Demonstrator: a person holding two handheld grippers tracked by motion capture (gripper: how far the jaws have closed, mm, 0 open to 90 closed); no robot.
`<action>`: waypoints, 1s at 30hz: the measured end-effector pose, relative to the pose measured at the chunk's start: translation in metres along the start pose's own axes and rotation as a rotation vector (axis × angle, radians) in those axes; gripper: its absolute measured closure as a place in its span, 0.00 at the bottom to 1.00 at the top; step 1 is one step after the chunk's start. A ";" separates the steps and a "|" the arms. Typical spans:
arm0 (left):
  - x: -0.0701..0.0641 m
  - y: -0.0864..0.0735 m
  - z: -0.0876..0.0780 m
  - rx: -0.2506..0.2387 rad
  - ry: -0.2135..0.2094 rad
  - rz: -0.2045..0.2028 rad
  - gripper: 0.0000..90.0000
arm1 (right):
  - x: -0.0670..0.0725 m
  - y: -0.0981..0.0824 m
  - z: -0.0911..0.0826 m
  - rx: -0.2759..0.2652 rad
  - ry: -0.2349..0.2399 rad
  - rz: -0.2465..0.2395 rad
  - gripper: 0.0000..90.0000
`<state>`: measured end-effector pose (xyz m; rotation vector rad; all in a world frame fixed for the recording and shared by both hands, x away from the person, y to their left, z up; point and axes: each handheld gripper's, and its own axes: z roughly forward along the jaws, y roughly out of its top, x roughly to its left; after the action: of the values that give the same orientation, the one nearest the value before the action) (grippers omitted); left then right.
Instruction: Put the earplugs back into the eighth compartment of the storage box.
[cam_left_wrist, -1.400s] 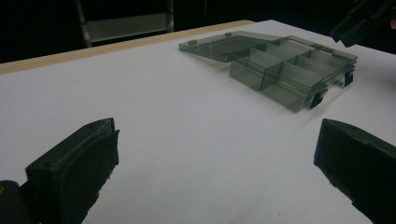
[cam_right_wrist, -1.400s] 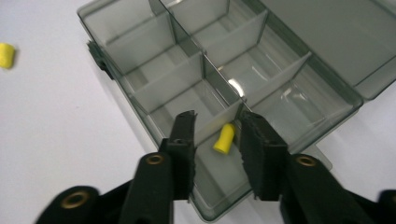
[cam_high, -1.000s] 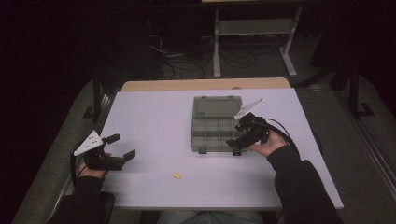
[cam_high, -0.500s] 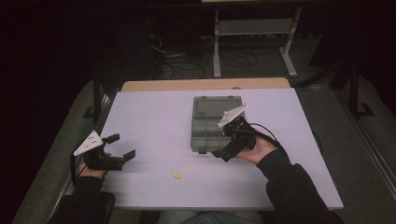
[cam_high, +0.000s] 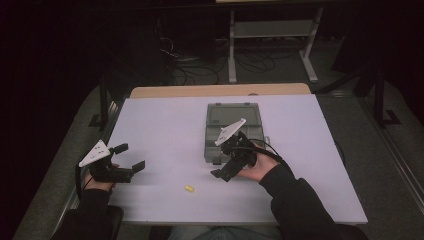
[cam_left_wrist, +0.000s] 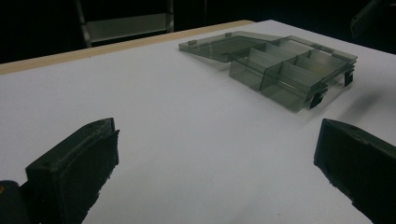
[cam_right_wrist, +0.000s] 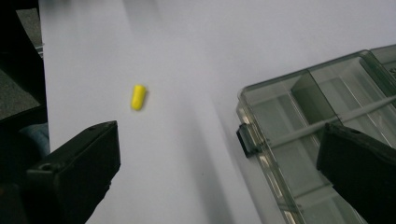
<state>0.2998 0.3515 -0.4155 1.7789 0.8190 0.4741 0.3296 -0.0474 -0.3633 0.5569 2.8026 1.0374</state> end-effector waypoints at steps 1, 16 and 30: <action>0.000 0.000 0.000 -0.001 0.000 -0.001 0.00 | 0.001 0.001 0.002 -0.001 0.004 -0.002 0.00; 0.000 0.000 0.000 0.002 -0.004 0.001 0.00 | 0.015 0.010 0.030 0.039 0.050 -0.038 0.00; 0.000 0.000 0.000 0.001 -0.005 0.001 0.00 | 0.030 0.020 0.056 0.053 0.104 -0.067 0.00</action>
<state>0.2999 0.3515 -0.4156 1.7812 0.8145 0.4696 0.3201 0.0115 -0.3922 0.4234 2.9240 1.0105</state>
